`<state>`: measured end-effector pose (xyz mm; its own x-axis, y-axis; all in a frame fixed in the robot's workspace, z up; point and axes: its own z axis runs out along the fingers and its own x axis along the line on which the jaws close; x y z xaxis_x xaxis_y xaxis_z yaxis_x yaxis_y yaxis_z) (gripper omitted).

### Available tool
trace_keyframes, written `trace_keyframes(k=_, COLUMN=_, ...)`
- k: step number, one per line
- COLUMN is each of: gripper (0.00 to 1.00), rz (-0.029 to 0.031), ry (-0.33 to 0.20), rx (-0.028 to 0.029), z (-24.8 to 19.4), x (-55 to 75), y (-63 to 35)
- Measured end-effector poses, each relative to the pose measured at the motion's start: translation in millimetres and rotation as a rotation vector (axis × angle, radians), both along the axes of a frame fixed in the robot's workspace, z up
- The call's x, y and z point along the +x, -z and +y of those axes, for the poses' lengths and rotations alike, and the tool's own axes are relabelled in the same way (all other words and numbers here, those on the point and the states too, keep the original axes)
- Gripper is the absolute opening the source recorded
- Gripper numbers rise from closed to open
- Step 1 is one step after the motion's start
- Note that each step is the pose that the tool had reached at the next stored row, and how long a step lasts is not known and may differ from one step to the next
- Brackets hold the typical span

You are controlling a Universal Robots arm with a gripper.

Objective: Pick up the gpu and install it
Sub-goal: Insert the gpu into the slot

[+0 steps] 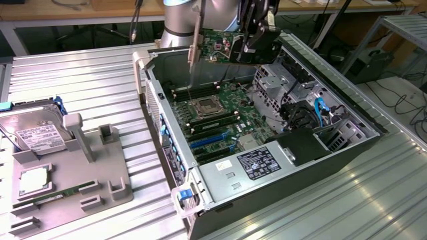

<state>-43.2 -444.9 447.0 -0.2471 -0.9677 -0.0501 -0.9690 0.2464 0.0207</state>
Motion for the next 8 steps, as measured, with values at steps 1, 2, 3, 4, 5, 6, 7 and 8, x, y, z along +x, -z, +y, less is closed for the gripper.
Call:
trace_keyframes(k=1, gripper=0.28, rz=-0.0031, ry=-0.015, rx=0.0001, z=-0.1, x=0.0, y=0.5)
trace_keyframes(k=2, gripper=0.28, rz=-0.0048, ry=-0.029, rx=0.0001, z=-0.1, x=0.0, y=0.8)
trace_keyframes(k=3, gripper=0.28, rz=-0.0060, ry=-0.046, rx=0.0002, z=-0.1, x=0.0, y=1.1)
trace_keyframes(k=4, gripper=0.28, rz=-0.0068, ry=-0.063, rx=0.0002, z=-0.1, x=0.0, y=1.4)
trace_keyframes(k=5, gripper=0.28, rz=-0.0073, ry=-0.082, rx=0.0002, z=-0.1, x=-0.1, y=1.7)
trace_keyframes(k=6, gripper=0.28, rz=-0.0078, ry=-0.102, rx=0.0002, z=-0.1, x=-0.1, y=1.9)
trace_keyframes(k=7, gripper=0.28, rz=-0.0078, ry=-0.117, rx=0.0003, z=-0.1, x=-0.1, y=2.1)
trace_keyframes(k=8, gripper=0.28, rz=-0.0079, ry=-0.130, rx=0.0002, z=-0.1, x=-0.1, y=2.2)
